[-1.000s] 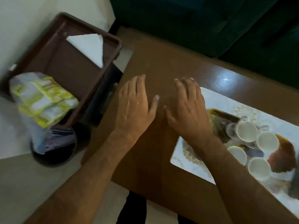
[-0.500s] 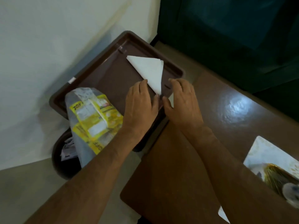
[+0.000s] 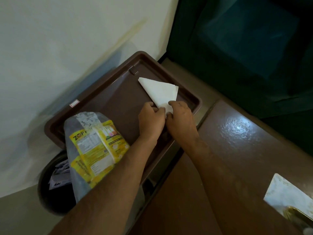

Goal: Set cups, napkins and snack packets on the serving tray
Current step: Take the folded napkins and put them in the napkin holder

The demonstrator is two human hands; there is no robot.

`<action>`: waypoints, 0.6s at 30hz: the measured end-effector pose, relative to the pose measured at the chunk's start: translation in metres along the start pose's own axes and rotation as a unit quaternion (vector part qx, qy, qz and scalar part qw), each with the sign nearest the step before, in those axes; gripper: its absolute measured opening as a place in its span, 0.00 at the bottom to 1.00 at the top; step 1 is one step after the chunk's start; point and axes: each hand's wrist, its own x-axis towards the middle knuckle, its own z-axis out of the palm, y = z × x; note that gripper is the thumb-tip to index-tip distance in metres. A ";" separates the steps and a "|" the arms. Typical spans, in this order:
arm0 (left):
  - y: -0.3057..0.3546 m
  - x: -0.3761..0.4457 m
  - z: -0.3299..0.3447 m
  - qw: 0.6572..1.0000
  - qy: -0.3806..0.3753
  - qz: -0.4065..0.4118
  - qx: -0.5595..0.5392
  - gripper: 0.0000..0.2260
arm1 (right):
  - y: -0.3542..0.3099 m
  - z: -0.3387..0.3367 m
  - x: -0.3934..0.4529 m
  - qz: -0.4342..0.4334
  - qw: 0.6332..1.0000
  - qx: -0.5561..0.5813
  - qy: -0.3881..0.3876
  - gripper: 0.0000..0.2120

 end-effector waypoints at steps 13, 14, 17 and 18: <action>0.005 0.004 -0.006 0.982 -0.017 -0.080 -0.169 0.05 | 0.008 0.014 -0.014 -0.009 0.989 0.139 0.055 0.18; 0.005 0.001 -0.011 0.980 -0.026 -0.079 -0.179 0.03 | 0.009 0.011 -0.015 0.009 0.983 0.167 0.074 0.19; 0.002 -0.007 -0.026 0.972 -0.063 -0.082 -0.213 0.05 | 0.007 0.000 -0.018 0.083 0.950 0.283 0.104 0.24; 0.001 -0.009 -0.031 0.969 -0.078 -0.083 -0.220 0.08 | 0.007 -0.003 -0.019 0.100 0.937 0.320 0.101 0.26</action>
